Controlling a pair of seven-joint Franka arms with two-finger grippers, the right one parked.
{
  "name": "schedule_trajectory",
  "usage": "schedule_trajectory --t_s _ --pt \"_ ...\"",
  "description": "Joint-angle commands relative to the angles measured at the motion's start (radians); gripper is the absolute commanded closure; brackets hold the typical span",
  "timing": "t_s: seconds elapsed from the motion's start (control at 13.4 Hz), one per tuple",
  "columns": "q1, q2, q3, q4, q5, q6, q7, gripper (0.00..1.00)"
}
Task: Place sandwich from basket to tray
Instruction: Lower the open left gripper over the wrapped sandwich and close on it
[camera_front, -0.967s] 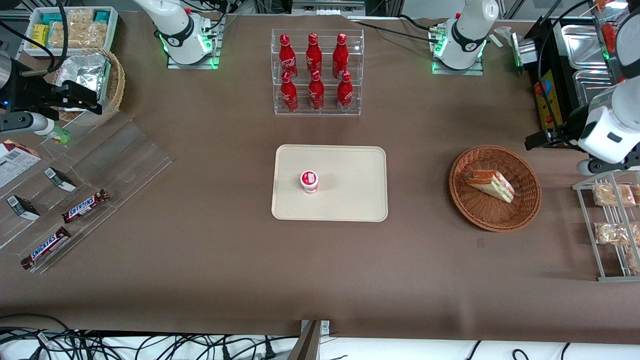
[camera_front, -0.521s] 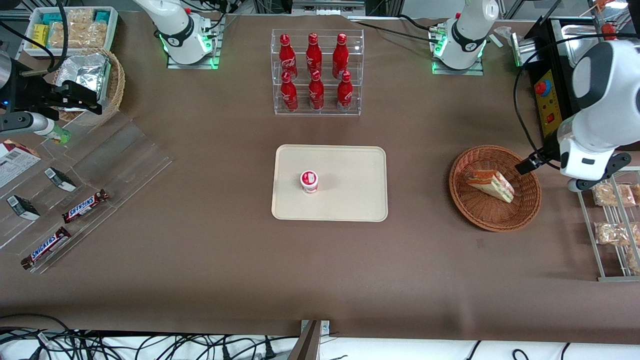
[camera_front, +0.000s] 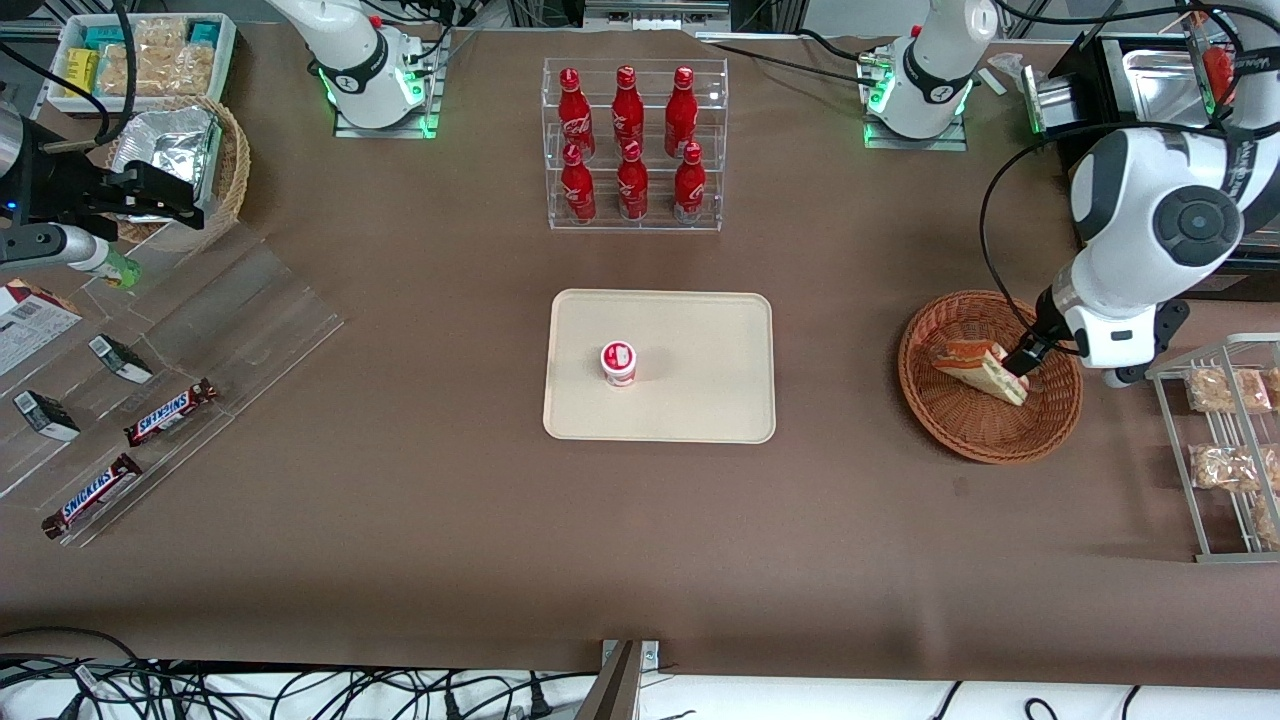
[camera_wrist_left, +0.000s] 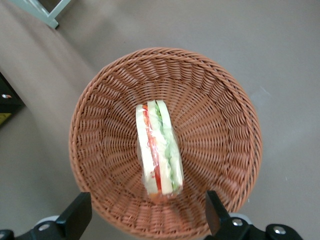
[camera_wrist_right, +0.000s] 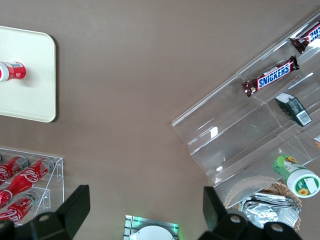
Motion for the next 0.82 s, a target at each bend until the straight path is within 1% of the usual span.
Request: schedule_trajectory --t_s 0.0,0.15,0.37,0.74 --pt "0.002 0.021 -0.004 -0.036 0.048 0.085 -0.116 0.0" --pt "-0.001 0.051 -0.004 -0.038 0.077 0.116 -0.168 0.0" --pt "-0.007 0.084 -0.005 -0.083 0.13 0.209 -0.256 0.0" --pt "0.004 0.119 -0.004 -0.13 0.131 0.314 -0.283 0.0"
